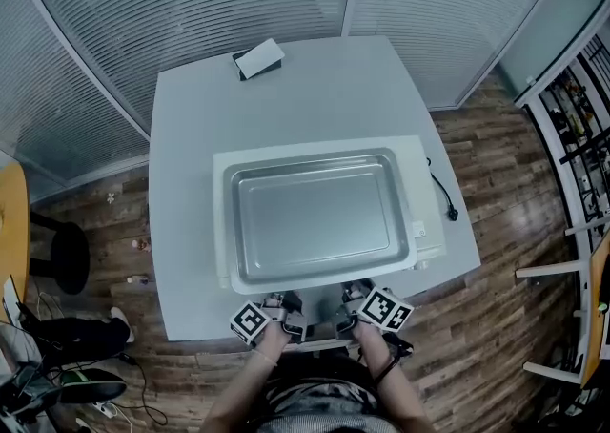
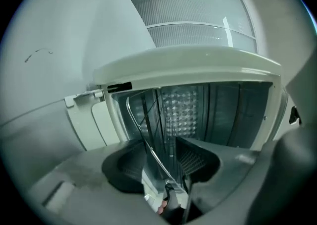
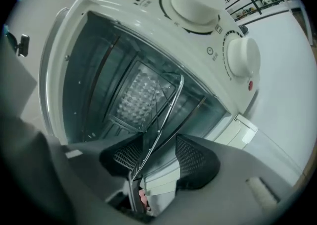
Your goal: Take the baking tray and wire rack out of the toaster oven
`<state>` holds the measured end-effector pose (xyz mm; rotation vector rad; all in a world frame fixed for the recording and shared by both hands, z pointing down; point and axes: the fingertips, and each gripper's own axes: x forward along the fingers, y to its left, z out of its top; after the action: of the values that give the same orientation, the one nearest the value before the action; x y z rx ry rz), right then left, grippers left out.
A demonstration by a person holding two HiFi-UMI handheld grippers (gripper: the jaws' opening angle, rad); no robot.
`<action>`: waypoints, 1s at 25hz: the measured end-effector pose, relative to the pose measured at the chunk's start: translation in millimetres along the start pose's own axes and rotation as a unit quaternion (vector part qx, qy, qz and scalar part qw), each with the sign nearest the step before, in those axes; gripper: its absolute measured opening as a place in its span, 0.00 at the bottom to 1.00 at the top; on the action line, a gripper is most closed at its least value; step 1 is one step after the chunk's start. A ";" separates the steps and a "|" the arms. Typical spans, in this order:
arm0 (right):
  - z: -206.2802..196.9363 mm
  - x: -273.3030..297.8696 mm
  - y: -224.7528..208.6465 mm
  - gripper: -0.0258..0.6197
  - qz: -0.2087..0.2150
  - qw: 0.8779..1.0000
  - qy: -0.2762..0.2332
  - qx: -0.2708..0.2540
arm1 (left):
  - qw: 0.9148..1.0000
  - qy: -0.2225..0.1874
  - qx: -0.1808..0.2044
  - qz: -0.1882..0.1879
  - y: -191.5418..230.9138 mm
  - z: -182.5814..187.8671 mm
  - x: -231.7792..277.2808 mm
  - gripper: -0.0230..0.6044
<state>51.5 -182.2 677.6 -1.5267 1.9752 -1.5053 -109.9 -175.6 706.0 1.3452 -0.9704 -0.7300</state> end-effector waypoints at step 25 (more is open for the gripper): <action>11.7 2.6 28.0 0.06 0.052 0.998 -0.013 -0.037 | 0.999 -0.029 -0.009 -0.012 -4.0 9.6 -7.7 0.06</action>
<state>42.1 -193.0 650.7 -1.4380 2.0827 -1.3802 -121.5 -173.6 700.5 1.3280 -0.9928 -0.7969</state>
